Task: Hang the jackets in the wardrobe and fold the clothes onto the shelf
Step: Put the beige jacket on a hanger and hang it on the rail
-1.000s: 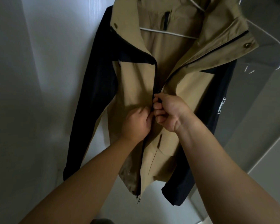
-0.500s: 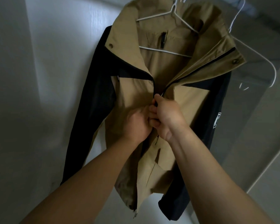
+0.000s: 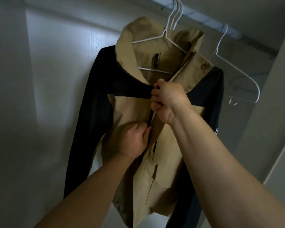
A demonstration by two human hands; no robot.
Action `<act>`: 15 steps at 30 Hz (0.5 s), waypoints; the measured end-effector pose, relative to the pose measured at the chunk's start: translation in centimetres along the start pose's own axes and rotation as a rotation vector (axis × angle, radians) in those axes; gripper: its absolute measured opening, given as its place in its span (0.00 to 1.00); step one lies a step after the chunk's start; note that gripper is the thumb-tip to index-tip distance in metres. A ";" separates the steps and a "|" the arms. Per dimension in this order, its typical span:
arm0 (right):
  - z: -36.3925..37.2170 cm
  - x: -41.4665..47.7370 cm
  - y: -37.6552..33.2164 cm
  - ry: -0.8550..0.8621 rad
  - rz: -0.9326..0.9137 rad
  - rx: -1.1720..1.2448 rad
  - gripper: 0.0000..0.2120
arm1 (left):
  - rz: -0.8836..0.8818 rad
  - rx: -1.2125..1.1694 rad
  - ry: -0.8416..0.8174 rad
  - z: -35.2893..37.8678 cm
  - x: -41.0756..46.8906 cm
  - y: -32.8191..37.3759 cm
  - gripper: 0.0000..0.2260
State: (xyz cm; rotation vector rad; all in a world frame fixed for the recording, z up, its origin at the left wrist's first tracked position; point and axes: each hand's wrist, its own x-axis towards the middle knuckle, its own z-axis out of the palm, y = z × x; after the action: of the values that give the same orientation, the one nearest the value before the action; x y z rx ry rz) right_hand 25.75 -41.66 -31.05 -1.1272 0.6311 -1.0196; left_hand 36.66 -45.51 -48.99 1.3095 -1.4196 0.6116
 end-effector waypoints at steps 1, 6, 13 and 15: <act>0.2 0.0 -0.6 0.001 -0.009 0.028 0.17 | 0.007 0.003 0.009 0.1 0.1 0.0 0.16; 1.2 0.0 -2.9 0.028 -0.127 -0.004 0.17 | 0.024 0.032 -0.019 0.9 -0.1 -0.6 0.12; 1.6 0.2 -4.0 0.043 -0.193 -0.108 0.16 | -0.115 0.123 -0.141 0.3 2.4 0.3 0.12; 1.2 0.2 -3.7 0.026 -0.179 -0.116 0.16 | -0.180 0.119 -0.093 -0.7 4.7 1.3 0.17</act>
State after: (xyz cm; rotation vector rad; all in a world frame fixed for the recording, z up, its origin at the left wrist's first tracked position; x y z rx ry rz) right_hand 25.61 -41.66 -27.12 -1.2916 0.6240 -1.1638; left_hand 36.42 -46.30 -44.14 1.5587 -1.3383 0.5270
